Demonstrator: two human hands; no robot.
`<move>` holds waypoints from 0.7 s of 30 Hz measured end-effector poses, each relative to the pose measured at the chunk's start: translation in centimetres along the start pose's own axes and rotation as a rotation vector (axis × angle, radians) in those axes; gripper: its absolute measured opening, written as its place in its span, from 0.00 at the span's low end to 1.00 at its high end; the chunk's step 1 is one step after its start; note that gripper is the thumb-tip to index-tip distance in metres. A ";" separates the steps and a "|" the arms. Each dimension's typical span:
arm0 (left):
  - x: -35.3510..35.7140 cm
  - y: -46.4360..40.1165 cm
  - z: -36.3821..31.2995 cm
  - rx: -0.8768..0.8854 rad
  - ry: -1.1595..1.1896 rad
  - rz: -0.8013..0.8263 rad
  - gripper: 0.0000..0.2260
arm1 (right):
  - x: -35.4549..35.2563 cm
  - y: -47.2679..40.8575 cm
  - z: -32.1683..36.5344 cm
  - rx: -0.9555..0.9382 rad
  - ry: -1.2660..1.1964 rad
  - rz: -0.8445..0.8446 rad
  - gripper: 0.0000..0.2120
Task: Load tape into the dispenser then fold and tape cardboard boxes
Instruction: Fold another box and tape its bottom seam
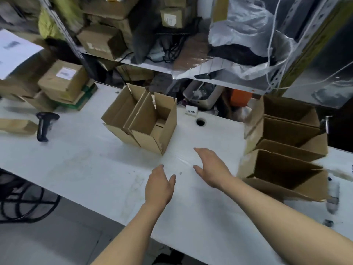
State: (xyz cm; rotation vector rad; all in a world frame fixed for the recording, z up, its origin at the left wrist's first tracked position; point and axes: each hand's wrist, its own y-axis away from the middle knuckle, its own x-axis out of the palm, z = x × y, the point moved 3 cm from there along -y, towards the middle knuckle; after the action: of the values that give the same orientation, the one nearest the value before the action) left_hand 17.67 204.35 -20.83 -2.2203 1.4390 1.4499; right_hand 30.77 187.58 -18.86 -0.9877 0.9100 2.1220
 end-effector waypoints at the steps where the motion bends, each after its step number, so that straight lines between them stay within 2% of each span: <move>1: -0.6 -1.1 0.3 -0.025 0.018 -0.017 0.30 | -0.2 -2.0 1.0 -0.007 0.010 0.002 0.33; 5: -2.1 -4.7 0.8 -0.093 0.128 -0.046 0.38 | -1.1 -9.8 4.2 0.028 -0.022 -0.017 0.37; 12: -3.0 -8.0 1.4 -0.134 0.287 0.002 0.44 | -1.3 -17.7 5.1 0.183 -0.457 -0.016 0.45; 16: -2.9 -8.1 1.7 -0.101 0.299 0.018 0.42 | -1.0 -17.7 5.0 0.111 -0.543 0.002 0.40; 21: -3.4 -5.7 2.1 -0.088 0.355 -0.013 0.38 | -0.8 -13.3 3.7 0.146 -0.573 -0.043 0.30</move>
State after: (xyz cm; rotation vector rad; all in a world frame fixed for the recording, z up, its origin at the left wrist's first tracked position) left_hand 20.38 210.77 -21.42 -2.6407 1.4737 1.1773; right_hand 39.81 197.86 -20.66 -0.2878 0.7261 2.0951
